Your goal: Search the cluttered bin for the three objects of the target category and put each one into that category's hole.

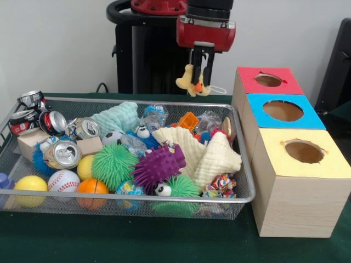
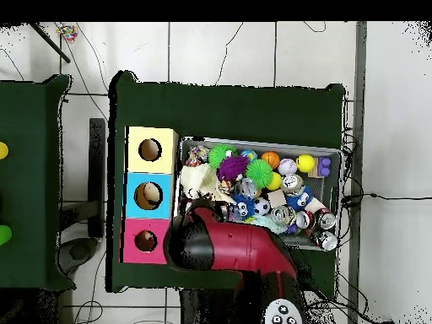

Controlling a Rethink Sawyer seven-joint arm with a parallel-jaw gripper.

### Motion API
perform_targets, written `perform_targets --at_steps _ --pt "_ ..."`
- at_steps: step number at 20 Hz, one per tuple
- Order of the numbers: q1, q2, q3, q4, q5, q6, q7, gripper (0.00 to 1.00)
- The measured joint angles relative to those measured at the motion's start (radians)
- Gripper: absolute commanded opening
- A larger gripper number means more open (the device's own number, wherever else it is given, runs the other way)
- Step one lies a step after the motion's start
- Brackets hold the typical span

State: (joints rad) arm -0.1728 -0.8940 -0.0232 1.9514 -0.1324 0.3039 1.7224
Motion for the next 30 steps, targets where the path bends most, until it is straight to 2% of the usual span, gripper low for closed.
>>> perform_targets --at_steps 12,18,24,25,30 --pt "0.054 -0.001 0.000 0.078 0.000 0.000 0.000 0.00" --pt "0.050 -0.015 0.001 0.121 0.000 0.000 0.000 0.00" --pt "0.003 -0.075 0.000 0.190 0.001 0.000 0.000 0.00" --pt "-0.007 -0.108 -0.003 0.210 0.002 0.002 0.000 0.00" --pt "0.012 -0.194 -0.012 0.240 0.016 0.034 0.000 0.00"
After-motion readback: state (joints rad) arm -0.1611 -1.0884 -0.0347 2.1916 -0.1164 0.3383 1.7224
